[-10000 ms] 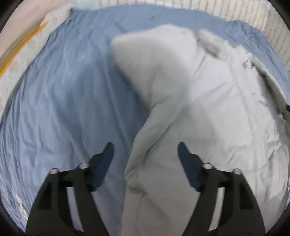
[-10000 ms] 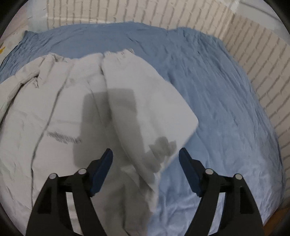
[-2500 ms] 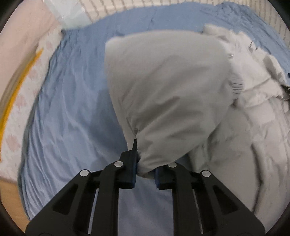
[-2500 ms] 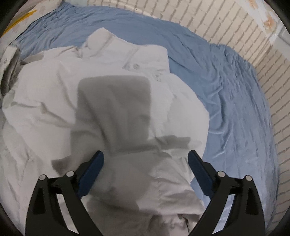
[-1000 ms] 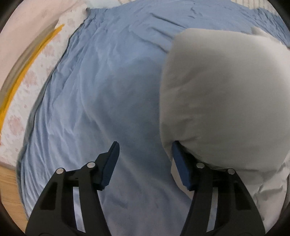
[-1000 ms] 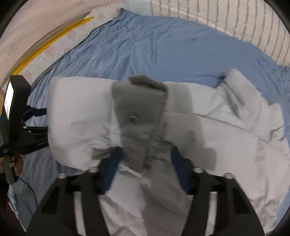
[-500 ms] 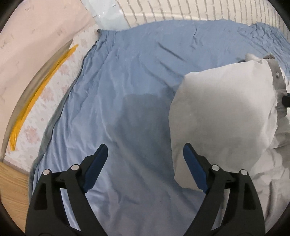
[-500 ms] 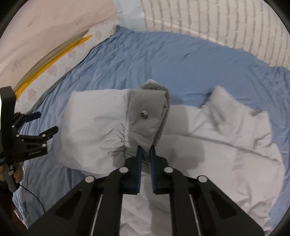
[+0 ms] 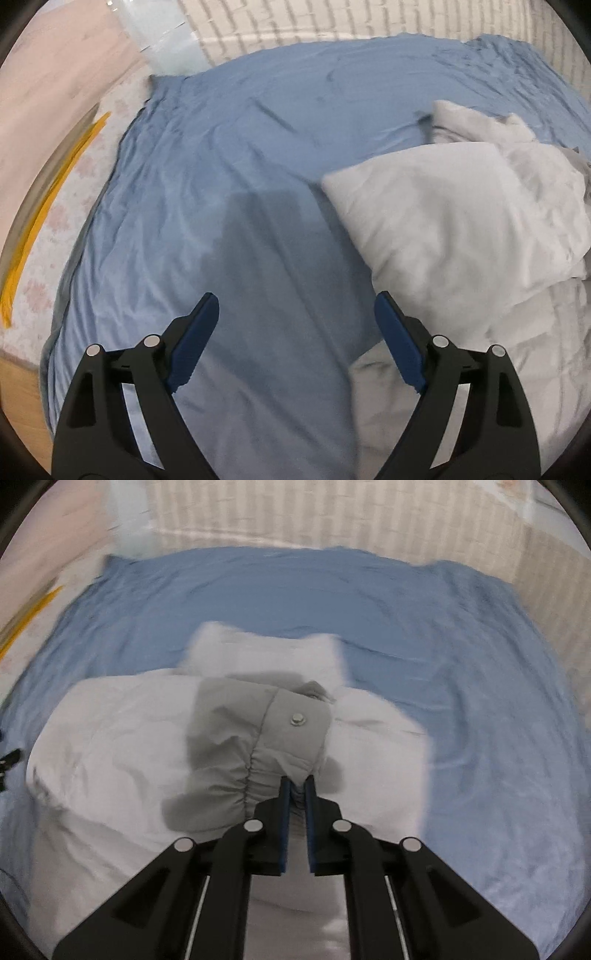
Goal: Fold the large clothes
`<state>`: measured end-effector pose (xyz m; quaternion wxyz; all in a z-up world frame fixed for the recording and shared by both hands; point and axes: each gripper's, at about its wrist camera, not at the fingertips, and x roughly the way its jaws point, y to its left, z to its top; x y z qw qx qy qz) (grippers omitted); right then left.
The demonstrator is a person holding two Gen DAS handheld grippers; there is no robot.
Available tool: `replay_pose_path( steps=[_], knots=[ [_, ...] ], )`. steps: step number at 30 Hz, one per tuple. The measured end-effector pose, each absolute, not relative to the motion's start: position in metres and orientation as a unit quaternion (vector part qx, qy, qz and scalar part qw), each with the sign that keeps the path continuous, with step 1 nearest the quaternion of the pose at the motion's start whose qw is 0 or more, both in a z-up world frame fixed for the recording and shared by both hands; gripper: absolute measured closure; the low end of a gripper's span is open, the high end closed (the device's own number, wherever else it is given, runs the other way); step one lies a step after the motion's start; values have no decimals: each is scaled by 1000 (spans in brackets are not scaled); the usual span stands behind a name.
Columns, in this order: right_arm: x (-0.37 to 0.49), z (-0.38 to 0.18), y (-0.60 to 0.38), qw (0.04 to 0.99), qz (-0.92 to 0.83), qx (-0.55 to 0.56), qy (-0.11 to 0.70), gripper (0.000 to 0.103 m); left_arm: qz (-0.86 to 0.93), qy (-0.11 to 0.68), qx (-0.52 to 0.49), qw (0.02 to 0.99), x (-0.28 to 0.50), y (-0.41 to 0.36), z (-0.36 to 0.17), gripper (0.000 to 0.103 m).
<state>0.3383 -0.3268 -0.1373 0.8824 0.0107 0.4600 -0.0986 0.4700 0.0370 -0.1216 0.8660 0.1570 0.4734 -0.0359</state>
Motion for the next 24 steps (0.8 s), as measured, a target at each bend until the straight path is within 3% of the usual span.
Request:
replay_pose_path(
  steps=[6,7,9,11,13,15,18,19,20,21,22,23,24],
  knots=[
    [316,-153,-392,868,-151,26,473,96,-95,489,129,858,465,-19,-129,18],
    [314,-157,-395,865,-162,12,475,103,-110,494,124,854,466,-31,-132,21],
    [312,-163,-402,858,-189,-20,477,103,-120,500,135,847,451,-59,-145,38],
    [308,-165,-417,856,-183,12,483,103,-123,515,148,835,447,-79,-163,74],
    [299,-163,-426,862,-165,38,477,103,-132,531,147,824,448,-89,-174,87],
    [296,-161,-429,867,-125,71,477,100,-124,542,153,817,451,-97,-187,88],
    [301,-159,-426,870,-90,107,473,99,-111,545,166,814,456,-111,-201,88],
    [307,-161,-427,868,-80,119,475,88,-109,544,166,815,454,-112,-201,88],
    [312,-162,-428,868,-74,129,474,63,-109,541,164,818,450,-107,-197,85],
    [318,-165,-428,867,-73,134,474,51,-107,537,164,820,445,-101,-192,79],
    [321,-167,-426,868,-75,132,473,44,-102,533,168,823,440,-95,-189,59],
    [327,-171,-424,868,-74,127,474,44,-92,523,175,829,436,-90,-185,32],
    [330,-175,-422,867,-73,122,477,44,-85,512,179,836,433,-85,-180,22]
  ],
)
